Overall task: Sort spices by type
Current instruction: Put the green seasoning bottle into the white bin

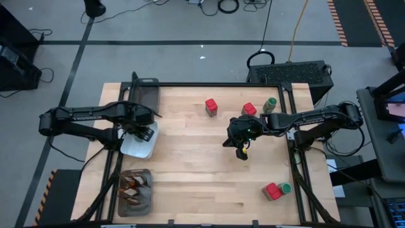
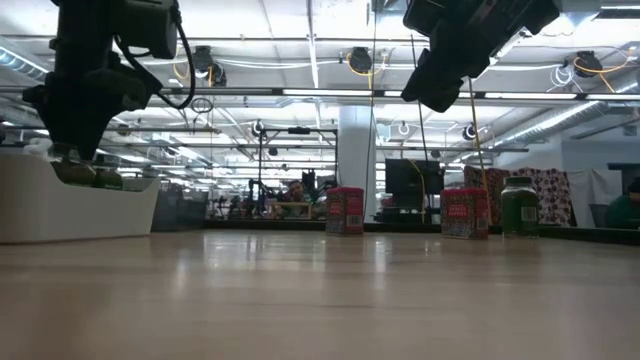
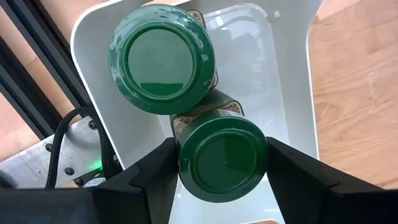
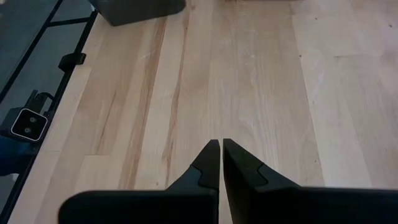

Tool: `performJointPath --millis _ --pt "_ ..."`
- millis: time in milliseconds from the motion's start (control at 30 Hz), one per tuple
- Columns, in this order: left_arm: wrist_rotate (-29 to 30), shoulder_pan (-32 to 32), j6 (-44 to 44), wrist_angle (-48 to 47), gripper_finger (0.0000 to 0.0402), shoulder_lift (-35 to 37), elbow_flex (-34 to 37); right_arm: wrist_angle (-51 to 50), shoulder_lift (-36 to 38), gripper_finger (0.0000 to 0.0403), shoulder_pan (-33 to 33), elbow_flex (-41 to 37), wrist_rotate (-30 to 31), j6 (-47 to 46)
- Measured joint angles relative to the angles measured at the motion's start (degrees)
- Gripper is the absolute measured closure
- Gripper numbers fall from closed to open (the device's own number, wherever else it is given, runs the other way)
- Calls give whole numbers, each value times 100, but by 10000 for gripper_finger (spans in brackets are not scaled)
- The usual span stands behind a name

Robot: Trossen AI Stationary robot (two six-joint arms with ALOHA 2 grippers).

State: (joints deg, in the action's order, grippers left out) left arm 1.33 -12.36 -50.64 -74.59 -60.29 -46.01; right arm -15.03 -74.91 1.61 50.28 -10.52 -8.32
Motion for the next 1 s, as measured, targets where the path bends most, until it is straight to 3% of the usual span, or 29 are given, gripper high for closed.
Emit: performJointPath --millis 400,733,1000 --pt "62 0 -139 -288 179 0 6 0 0 403 0 0 2 -105" --pt "62 -2 -143 -330 112 -7 4 0 0 403 0 0 0 -107" --pt "140 0 -154 -660 105 -7 -203 0 0 403 0 0 0 -105"
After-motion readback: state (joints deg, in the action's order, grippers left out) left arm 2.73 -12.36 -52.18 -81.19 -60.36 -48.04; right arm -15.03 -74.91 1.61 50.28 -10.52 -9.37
